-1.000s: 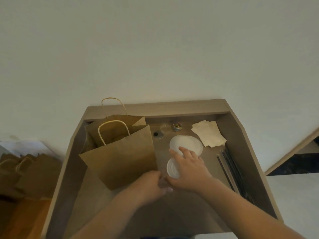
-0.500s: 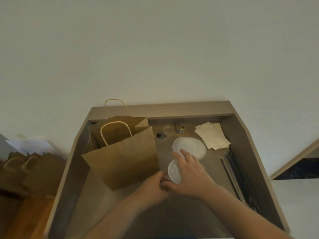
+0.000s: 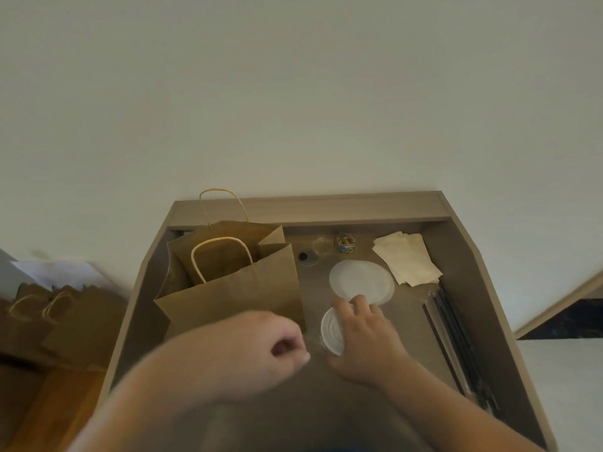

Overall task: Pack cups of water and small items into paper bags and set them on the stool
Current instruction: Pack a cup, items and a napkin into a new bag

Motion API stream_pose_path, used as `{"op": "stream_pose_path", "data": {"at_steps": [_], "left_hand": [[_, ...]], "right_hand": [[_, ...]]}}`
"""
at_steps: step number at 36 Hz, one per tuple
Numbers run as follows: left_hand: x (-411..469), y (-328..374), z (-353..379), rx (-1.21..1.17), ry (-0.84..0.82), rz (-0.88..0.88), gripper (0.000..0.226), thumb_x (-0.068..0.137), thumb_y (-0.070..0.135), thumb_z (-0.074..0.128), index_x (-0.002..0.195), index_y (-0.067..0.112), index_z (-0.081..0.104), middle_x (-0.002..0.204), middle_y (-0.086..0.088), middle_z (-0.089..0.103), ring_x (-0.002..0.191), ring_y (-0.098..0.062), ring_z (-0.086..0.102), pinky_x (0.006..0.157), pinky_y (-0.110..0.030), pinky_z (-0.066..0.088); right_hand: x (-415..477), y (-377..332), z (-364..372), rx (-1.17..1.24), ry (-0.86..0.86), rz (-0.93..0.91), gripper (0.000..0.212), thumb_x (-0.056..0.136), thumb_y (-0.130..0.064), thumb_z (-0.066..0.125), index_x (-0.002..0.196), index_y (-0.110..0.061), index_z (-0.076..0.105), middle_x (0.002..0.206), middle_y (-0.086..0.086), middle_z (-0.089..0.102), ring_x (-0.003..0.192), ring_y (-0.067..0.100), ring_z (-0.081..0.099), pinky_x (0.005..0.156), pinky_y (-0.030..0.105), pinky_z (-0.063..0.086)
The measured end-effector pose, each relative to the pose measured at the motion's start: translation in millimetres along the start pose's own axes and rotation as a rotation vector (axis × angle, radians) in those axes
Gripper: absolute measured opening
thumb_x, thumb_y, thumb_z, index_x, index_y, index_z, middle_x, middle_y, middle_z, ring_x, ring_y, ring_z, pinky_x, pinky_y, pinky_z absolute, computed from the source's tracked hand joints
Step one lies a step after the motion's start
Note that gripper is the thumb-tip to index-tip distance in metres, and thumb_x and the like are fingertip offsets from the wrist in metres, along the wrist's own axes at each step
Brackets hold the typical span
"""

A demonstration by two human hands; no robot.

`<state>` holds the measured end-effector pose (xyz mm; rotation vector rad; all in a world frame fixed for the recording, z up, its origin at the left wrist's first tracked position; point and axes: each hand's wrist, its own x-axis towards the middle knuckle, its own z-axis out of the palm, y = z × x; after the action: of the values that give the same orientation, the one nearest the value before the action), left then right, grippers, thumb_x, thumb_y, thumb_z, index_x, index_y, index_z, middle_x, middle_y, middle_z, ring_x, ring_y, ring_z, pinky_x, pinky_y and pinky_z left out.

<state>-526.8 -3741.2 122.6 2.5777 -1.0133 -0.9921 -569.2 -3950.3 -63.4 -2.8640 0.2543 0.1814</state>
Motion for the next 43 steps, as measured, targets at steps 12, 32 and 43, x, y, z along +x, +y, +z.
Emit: {"op": "stream_pose_path", "data": {"at_steps": [12, 32, 43], "left_hand": [[-81, -59, -74, -0.068, 0.573, 0.105, 0.031, 0.085, 0.069, 0.039, 0.103, 0.055, 0.061, 0.086, 0.020, 0.069, 0.085, -0.002, 0.064, 0.073, -0.037, 0.059], [-47, -108, -91, -0.128, 0.790, 0.238, 0.026, 0.090, 0.059, 0.047, 0.087, 0.042, 0.067, 0.079, 0.018, 0.068, 0.076, -0.006, 0.065, 0.056, -0.031, 0.054], [-23, -147, -92, -0.081, 0.826, 0.054, 0.014, 0.099, 0.041, 0.057, 0.090, 0.036, 0.066, 0.070, 0.013, 0.063, 0.066, -0.008, 0.060, 0.060, -0.020, 0.043]], "right_hand": [[-4, -10, -13, -0.045, -0.068, 0.054, 0.100, 0.071, -0.100, 0.042, 0.153, -0.047, 0.019, 0.148, 0.000, 0.039, 0.133, 0.031, 0.048, 0.108, 0.047, 0.049], [-12, -35, 1, -0.013, 0.142, 0.199, 0.059, 0.083, -0.073, 0.046, 0.136, -0.048, 0.044, 0.131, -0.005, 0.052, 0.116, 0.027, 0.056, 0.091, 0.043, 0.052], [-11, -43, -12, -0.080, -0.038, 0.245, 0.075, 0.085, -0.090, 0.020, 0.152, -0.056, 0.019, 0.156, 0.001, 0.033, 0.131, 0.034, 0.045, 0.105, 0.050, 0.048]]}}
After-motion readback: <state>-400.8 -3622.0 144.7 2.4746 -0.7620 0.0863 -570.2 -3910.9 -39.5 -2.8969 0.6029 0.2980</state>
